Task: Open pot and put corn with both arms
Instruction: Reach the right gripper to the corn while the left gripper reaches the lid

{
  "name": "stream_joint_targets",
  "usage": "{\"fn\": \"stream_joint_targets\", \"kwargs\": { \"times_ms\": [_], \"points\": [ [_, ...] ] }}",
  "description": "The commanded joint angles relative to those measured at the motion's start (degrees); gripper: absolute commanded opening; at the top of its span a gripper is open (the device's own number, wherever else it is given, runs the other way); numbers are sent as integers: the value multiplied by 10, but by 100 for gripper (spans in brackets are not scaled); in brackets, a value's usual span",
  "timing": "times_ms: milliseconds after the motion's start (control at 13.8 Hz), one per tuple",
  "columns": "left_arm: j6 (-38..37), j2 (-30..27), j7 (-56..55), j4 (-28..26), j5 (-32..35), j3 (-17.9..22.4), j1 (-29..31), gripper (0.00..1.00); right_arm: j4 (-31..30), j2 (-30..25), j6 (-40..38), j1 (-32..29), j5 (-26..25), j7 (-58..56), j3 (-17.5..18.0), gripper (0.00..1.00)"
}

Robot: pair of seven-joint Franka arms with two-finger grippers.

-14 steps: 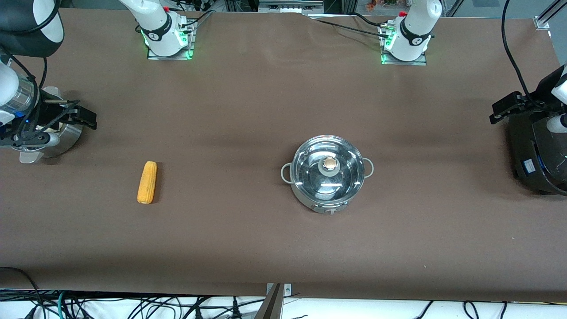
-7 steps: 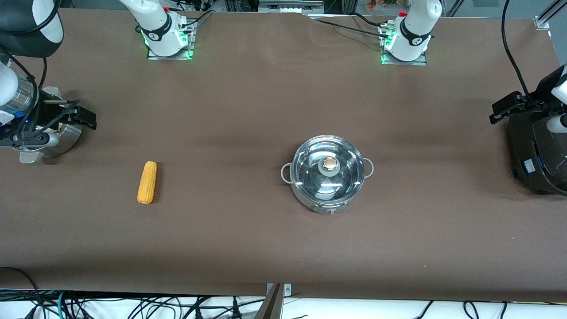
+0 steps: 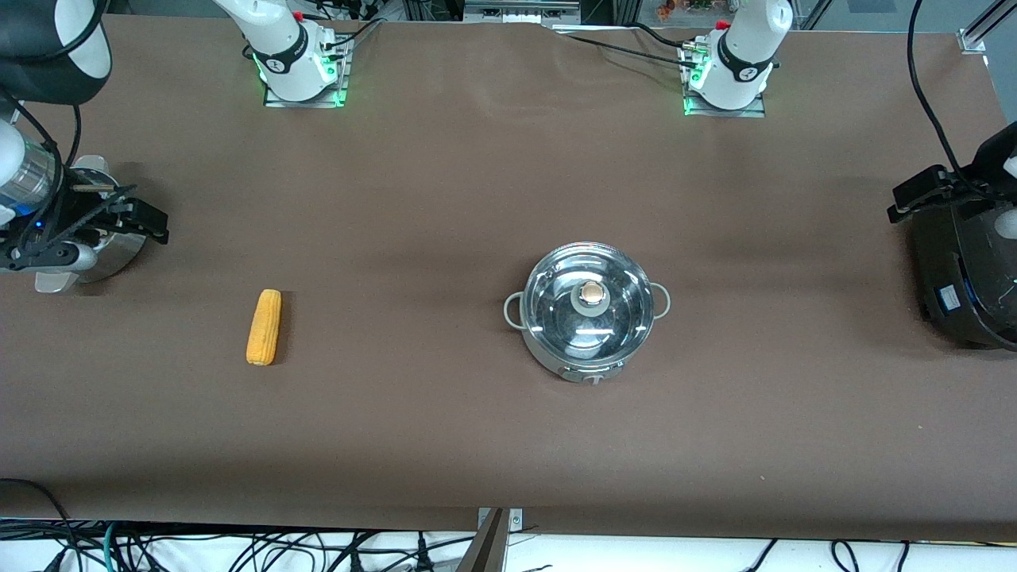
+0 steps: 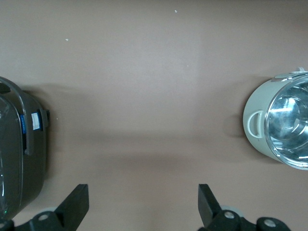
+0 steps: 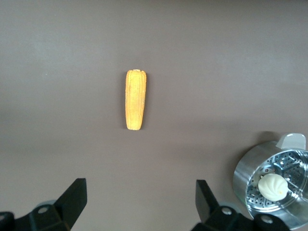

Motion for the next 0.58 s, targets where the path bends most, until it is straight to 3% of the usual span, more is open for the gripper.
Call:
{"fn": "stream_joint_targets", "kwargs": {
  "times_ms": [0, 509],
  "points": [
    [1, -10, 10, -11, -2, -7, 4, 100, 16, 13, 4, -2, -4, -9, 3, 100],
    [1, -11, 8, -11, -2, -7, -1, 100, -2, 17, 9, -4, -3, -6, 3, 100]
  ]
}}
